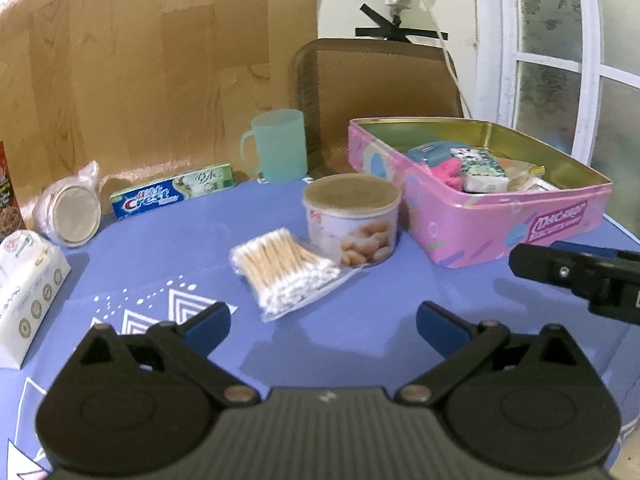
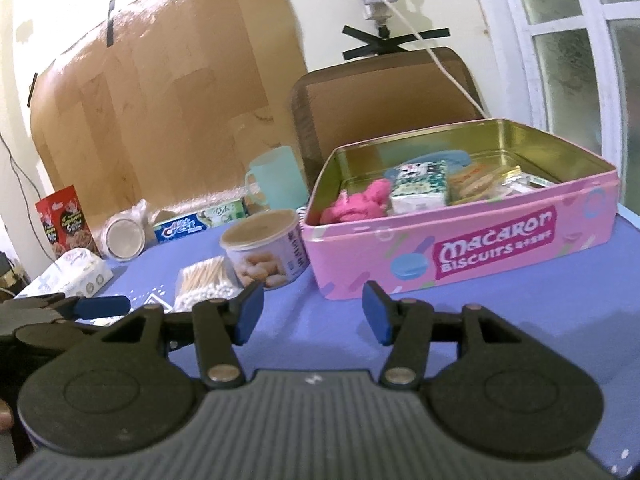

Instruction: Organize soft objects

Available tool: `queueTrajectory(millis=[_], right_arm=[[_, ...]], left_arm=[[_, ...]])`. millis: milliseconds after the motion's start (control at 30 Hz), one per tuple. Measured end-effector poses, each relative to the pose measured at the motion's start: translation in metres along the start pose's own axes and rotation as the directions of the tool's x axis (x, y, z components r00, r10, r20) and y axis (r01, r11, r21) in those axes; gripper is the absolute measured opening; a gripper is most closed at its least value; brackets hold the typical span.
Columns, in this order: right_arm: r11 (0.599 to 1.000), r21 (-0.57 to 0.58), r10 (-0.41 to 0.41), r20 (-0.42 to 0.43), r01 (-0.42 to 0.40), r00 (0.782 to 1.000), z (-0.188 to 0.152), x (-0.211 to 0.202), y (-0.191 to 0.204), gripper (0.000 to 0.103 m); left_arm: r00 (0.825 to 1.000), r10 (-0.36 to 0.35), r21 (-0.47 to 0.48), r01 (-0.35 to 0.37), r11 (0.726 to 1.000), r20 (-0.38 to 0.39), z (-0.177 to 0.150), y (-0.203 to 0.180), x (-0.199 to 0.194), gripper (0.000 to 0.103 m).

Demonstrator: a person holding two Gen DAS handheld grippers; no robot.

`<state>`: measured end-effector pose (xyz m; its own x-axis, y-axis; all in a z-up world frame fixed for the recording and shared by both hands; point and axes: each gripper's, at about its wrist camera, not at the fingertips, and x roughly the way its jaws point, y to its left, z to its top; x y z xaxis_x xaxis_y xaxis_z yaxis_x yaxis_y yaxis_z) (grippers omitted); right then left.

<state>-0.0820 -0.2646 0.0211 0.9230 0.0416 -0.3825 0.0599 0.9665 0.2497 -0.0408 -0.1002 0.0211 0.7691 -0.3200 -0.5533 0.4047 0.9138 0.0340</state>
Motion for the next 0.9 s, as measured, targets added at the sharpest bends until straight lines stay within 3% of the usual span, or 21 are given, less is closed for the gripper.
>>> queueTrajectory(millis=[300, 400, 633, 900], right_arm=[[0.999, -0.032, 0.011, -0.027, -0.012, 1.0, -0.003, 0.009, 0.014, 0.057], [1.0, -0.03, 0.001, -0.002, -0.001, 1.0, -0.001, 0.006, 0.013, 0.057], [0.997, 0.048, -0.062, 0.081, 0.059, 0.995, 0.008, -0.008, -0.001, 0.058], [0.993, 0.101, -0.062, 0.081, 0.054, 0.995, 0.009, -0.009, -0.016, 0.058]], left_arm=[[1.0, 0.009, -0.026, -0.01, 1.0, -0.008, -0.007, 0.019, 0.004, 0.103], [1.0, -0.002, -0.028, 0.002, 1.0, -0.008, -0.009, 0.02, 0.004, 0.103], [0.999, -0.052, -0.01, 0.052, 0.999, 0.003, -0.008, 0.006, 0.003, 0.103], [0.996, -0.088, 0.019, 0.088, 0.996, -0.005, -0.008, -0.012, 0.001, 0.103]])
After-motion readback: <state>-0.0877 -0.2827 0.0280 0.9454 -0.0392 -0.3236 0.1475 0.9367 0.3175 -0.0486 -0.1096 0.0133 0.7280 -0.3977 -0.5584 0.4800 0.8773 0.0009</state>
